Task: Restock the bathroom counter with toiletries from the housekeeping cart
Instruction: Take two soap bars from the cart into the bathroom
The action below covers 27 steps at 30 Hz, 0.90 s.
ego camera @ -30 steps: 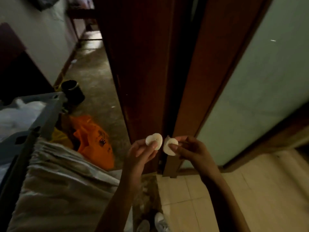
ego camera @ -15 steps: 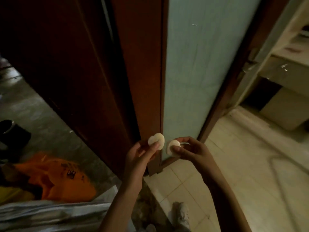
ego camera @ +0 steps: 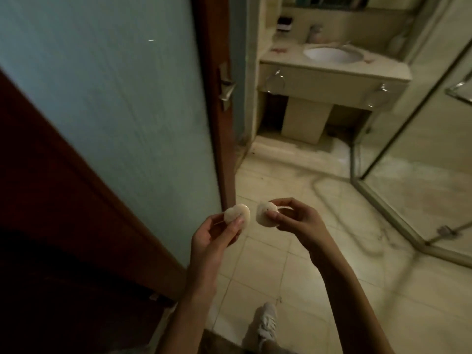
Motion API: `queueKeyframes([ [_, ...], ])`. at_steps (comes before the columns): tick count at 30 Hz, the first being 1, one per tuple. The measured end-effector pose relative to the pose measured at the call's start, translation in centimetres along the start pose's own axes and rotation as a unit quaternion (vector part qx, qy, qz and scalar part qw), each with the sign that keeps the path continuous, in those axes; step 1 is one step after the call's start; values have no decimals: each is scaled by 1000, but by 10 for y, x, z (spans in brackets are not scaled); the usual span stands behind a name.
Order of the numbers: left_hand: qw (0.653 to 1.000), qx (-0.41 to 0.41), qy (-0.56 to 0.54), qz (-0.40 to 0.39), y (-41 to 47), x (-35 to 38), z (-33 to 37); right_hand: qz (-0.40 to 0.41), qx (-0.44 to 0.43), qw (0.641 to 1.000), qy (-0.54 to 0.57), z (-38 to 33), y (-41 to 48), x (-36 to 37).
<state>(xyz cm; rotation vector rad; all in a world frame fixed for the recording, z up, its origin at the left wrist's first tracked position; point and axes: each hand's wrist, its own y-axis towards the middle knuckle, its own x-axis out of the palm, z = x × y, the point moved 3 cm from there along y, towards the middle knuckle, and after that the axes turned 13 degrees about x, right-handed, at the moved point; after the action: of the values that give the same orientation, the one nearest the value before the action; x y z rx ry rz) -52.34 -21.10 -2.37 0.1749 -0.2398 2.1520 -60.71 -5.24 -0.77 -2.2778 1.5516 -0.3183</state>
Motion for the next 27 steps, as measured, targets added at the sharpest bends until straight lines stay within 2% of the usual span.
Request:
queueKeyframes([
  [5,1000,-3,-8,-18,40,51,-9,54,-19,998,25,-15,34,-57],
  [10,997,2,14,-80,79,116,-14,77,-23,997,19,-19,71,-111],
  [14,991,-10,9,-134,107,168,-21,57,-21,998,-15,-29,100,-150],
  [19,990,-9,0,-143,144,218,-33,4,-43,999,-23,-40,132,-180],
  [27,988,-22,26,-149,181,247,-52,-7,-33,999,-25,-44,175,-206],
])
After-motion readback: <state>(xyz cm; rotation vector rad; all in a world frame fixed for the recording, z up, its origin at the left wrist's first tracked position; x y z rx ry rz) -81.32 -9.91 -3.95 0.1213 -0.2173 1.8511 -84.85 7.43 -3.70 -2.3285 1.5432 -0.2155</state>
